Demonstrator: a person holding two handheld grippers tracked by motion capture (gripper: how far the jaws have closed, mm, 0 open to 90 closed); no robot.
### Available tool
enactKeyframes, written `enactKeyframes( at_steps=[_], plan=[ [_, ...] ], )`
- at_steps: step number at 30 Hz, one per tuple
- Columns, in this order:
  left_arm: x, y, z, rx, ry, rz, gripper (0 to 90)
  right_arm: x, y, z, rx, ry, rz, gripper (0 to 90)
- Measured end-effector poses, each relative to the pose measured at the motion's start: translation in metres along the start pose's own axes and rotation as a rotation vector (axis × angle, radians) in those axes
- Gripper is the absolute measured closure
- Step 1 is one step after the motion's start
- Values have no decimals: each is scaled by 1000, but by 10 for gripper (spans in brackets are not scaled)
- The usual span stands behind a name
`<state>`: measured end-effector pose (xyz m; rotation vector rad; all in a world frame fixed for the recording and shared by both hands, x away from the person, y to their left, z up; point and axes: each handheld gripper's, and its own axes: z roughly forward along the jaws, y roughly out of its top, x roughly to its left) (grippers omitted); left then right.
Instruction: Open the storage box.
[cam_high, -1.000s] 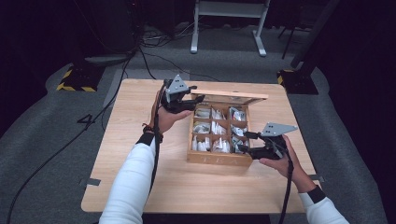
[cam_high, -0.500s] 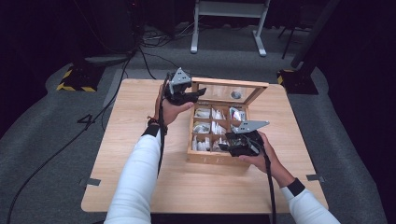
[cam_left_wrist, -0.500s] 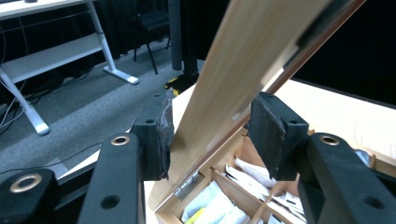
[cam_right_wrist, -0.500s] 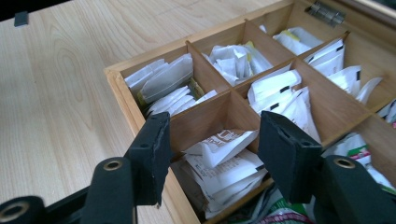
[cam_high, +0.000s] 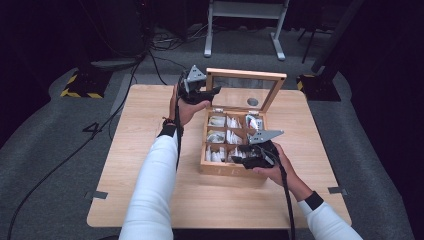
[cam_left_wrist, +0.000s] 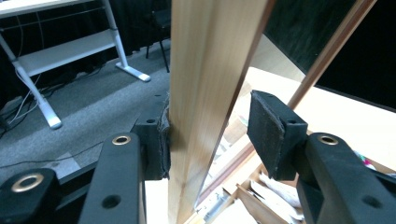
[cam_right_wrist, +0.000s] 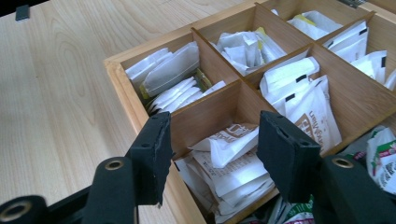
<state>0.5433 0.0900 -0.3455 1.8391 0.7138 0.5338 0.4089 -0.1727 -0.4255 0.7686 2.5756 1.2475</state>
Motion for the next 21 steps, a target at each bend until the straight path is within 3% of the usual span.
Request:
enactKeyframes(
  at_steps=[5, 21],
  plan=[
    [6, 0, 8, 5, 15, -16, 518, 0, -1, 1, 4, 0, -8, 454],
    [18, -6, 35, 92, 109, -44, 522, -4, -3, -6, -12, -8, -4, 453]
  ],
)
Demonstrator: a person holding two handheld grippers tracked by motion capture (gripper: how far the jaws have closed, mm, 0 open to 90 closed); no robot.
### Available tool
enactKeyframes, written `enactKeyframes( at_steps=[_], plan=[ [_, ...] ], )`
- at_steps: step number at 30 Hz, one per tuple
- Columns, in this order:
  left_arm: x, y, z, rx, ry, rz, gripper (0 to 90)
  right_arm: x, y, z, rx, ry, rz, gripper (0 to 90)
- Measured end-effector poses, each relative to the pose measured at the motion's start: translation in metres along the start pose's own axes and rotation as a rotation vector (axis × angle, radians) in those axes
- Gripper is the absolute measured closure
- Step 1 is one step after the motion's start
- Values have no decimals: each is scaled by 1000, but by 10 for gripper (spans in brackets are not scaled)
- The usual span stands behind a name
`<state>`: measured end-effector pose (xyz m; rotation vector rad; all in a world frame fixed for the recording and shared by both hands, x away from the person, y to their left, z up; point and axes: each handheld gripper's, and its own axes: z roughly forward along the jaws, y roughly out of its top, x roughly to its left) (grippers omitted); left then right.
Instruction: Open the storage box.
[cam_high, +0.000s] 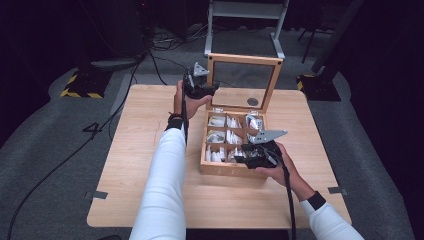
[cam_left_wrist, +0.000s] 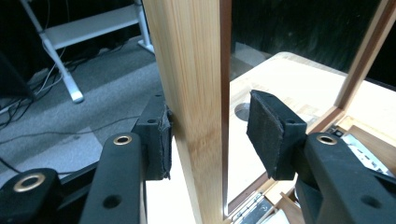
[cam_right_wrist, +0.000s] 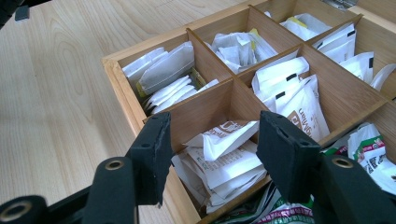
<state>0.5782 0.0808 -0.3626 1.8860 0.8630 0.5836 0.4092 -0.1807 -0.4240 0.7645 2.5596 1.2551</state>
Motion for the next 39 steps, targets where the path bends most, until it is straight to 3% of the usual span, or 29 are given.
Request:
enactKeyframes(
  at_steps=[5, 19, 31, 39],
  plan=[
    [0, -4, 6, 39, 26, 5, 546, 1, -1, 1, 11, 6, -6, 448],
    [6, -22, 25, 92, 24, -23, 547, -1, -4, -2, 14, 6, -10, 449],
    [4, -35, 22, 132, 1, -3, 554, 0, -5, -1, 24, 8, -21, 447],
    [0, -35, 2, 144, -10, 52, 529, -1, -5, -3, 22, 4, -22, 447]
  ],
)
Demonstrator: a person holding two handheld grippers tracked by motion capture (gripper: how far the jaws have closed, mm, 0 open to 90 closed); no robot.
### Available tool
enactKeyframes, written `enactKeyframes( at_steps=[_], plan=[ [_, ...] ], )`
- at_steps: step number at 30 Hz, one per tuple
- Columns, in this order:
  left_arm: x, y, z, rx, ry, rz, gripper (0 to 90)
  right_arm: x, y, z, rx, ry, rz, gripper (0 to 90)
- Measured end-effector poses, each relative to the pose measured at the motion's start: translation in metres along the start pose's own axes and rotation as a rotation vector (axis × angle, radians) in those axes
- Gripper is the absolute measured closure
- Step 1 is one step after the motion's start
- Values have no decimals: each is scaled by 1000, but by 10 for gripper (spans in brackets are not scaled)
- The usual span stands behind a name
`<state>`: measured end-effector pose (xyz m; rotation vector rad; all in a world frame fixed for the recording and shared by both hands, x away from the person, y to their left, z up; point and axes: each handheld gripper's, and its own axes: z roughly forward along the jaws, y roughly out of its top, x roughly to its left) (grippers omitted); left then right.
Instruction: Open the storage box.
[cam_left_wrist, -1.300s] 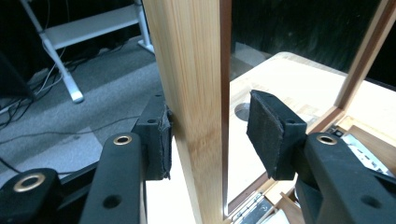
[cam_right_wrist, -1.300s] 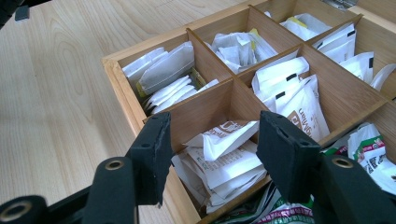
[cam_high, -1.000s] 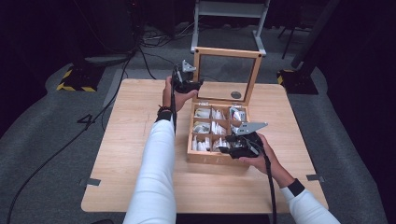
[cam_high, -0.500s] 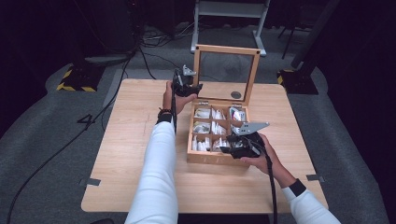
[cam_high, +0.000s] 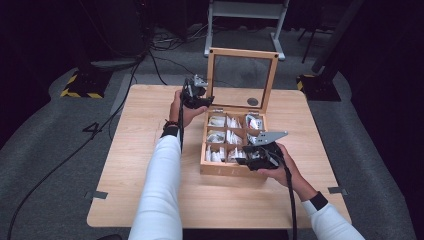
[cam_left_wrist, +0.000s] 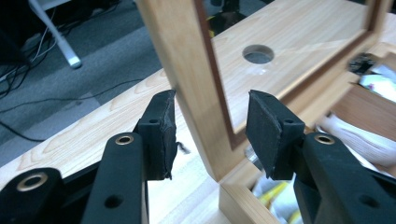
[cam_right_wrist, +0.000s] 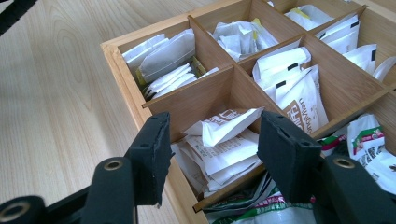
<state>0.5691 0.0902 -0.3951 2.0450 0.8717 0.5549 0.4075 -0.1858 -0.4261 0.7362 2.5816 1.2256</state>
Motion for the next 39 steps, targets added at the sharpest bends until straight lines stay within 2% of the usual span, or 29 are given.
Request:
enactKeyframes(
  at_steps=[9, 12, 16, 20, 25, 31, 34, 39],
  plan=[
    [-9, -7, -35, 32, 2, 92, 484, -1, 1, -2, -4, -2, 0, 452],
    [-14, -13, -50, 27, -13, 121, 453, -1, 1, 0, 0, -3, 3, 454],
    [-20, -29, -68, 47, -1, 156, 406, 1, 2, 3, 9, -2, 4, 463],
    [-21, -50, -86, 54, 9, 147, 314, 4, 4, 9, 25, -4, -4, 479],
    [-26, -78, -105, 76, 14, 151, 265, 4, 6, 12, 34, -19, 6, 489],
    [-35, -112, -123, 116, 22, 156, 235, 2, 8, 18, 67, -42, 28, 515],
    [-41, -124, -130, 129, 5, 157, 231, 2, 9, 23, 98, -52, 35, 566],
    [-52, -142, -141, 144, -15, 155, 229, 2, 12, 28, 132, -53, 60, 583]
  ],
)
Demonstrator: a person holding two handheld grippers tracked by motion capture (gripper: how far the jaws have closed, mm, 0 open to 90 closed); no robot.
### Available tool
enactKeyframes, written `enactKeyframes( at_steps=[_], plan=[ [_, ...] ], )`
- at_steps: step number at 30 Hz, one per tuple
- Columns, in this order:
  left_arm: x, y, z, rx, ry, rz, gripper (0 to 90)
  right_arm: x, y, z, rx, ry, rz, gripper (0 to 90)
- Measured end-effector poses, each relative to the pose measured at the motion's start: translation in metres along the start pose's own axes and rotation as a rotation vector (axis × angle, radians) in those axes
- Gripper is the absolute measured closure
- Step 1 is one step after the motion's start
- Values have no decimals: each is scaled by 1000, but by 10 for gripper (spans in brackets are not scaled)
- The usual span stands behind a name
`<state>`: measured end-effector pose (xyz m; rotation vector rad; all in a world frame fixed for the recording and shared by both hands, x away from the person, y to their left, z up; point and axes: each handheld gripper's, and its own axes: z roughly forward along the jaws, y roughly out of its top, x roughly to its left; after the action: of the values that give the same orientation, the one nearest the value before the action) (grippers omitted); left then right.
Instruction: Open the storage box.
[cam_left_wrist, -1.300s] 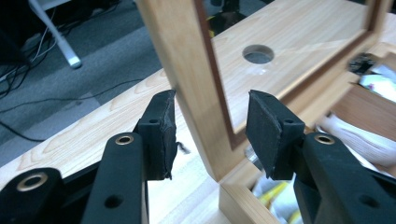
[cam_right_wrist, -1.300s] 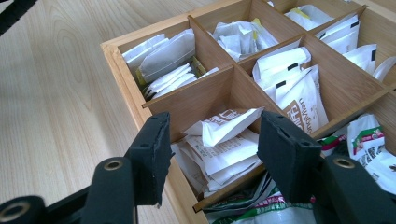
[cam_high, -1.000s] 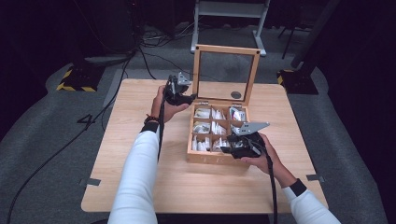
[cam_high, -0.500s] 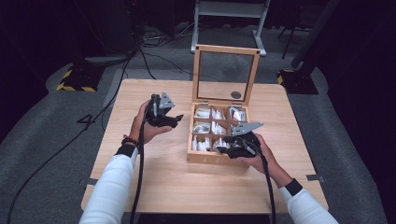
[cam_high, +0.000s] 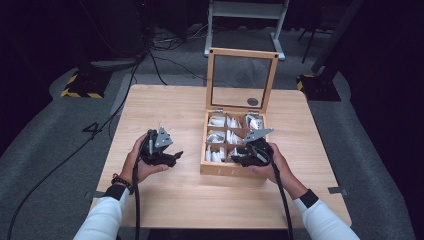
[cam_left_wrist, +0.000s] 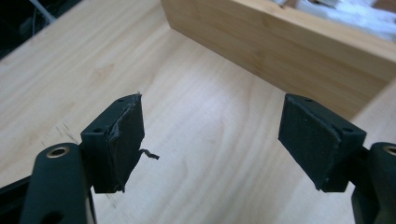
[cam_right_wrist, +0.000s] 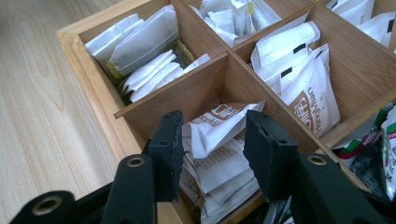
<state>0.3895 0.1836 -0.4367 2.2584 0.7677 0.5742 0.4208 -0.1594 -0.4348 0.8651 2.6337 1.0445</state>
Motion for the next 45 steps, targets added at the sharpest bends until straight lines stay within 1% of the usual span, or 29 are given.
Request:
enactKeyframes(
  at_steps=[2, 3, 6, 7, 8, 9, 10, 13, 16, 18, 19, 23, 27, 28, 31, 32, 33, 36, 39, 42, 45],
  plan=[
    [-6, -6, -2, 14, -8, 5, 221, 0, 1, 2, 10, -10, 8, 586],
    [-10, -10, -3, 21, -21, 8, 221, 1, 2, 3, 17, -14, 12, 584],
    [-20, -21, -3, 47, -42, 21, 216, 4, 5, 10, 58, -22, 8, 584],
    [-23, -25, -2, 53, -68, -2, 208, 5, 5, 12, 66, -24, 11, 596],
    [-25, -28, -3, 53, -71, -2, 196, 5, 5, 14, 67, -23, 10, 617],
    [-28, -32, -3, 57, -74, 5, 199, 5, 6, 15, 69, -13, 12, 630],
    [-30, -35, -2, 60, -80, 5, 199, 5, 6, 16, 73, -12, 12, 640],
    [-36, -46, 0, 69, -99, -11, 198, 7, 6, 16, 66, -18, 13, 677],
    [-44, -55, 3, 103, -92, 4, 192, 6, 5, 15, 48, -21, 14, 715],
    [-46, -59, 4, 113, -92, 3, 189, 6, 4, 13, 29, -26, 17, 767],
    [-46, -61, 5, 118, -94, 5, 189, 6, 4, 12, 23, -22, 14, 787],
    [-44, -65, 5, 102, -103, -31, 180, 5, 1, 8, -10, -17, 15, 837],
    [-42, -69, 5, 82, -113, -52, 179, 4, 1, 3, -34, -15, 13, 850],
    [-41, -71, 6, 73, -123, -71, 178, 4, 0, 1, -41, -15, 9, 852],
    [-37, -76, 8, 52, -143, -99, 153, 4, 0, -7, -67, -12, 1, 856],
    [-35, -77, 9, 51, -159, -115, 148, 4, 0, -10, -73, -12, -1, 858],
    [-34, -77, 9, 50, -162, -120, 147, 3, 0, -11, -79, -10, -3, 859],
    [-34, -77, 9, 50, -164, -122, 147, 0, 0, -16, -96, -12, -1, 860],
    [-34, -77, 9, 51, -164, -120, 147, -2, 0, -20, -115, -2, -12, 861],
    [-34, -77, 9, 50, -167, -119, 146, -5, 0, -25, -135, 3, -11, 862],
    [-34, -77, 9, 49, -168, -119, 146, -7, -1, -31, -159, 8, -24, 862]
  ],
)
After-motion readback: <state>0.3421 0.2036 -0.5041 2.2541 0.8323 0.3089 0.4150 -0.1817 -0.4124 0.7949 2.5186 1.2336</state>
